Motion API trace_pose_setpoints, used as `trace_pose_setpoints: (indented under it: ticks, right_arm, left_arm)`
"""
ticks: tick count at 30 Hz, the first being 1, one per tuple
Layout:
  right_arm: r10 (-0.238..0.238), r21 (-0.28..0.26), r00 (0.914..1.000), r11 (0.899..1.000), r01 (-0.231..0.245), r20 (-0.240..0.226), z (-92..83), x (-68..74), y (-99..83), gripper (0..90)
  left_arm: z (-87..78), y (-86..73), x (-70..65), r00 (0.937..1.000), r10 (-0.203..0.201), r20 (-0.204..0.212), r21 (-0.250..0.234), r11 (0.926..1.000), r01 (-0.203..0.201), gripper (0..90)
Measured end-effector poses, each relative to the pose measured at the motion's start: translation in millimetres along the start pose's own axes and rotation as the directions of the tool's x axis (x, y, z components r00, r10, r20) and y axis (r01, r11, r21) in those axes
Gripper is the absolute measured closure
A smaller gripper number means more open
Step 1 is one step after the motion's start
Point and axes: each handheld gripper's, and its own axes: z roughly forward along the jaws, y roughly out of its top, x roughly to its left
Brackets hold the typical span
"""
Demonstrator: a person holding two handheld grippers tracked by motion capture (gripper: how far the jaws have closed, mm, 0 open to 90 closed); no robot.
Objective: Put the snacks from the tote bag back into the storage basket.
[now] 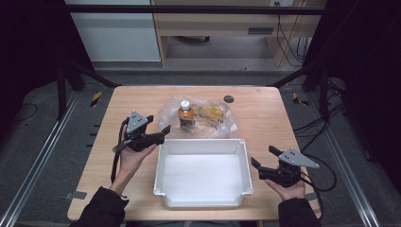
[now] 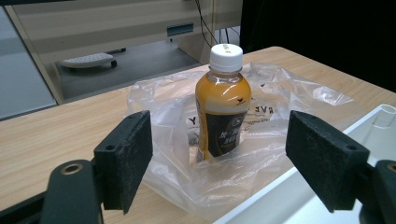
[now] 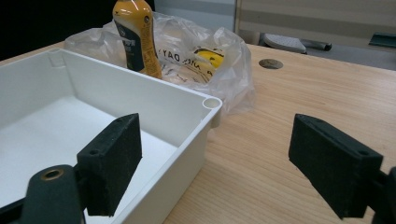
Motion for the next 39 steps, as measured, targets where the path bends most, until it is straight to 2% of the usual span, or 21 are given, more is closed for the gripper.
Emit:
trace_pose_setpoints:
  ticks: [24,39]
  right_arm:
    - [-0.003,0.006,1.0000,1.000,0.003,-0.002,1.5,0.4,0.2,17.4]
    - [-0.002,0.006,1.0000,1.000,0.002,-0.001,1.3,0.3,0.2,17.4]
  left_arm:
    - [26.1,15.3,-6.4,1.0000,0.002,-0.003,-0.013,0.9999,-0.002,23.9]
    - [36.1,24.2,-9.4,0.9999,0.005,-0.012,-0.020,0.9998,-0.005,24.8]
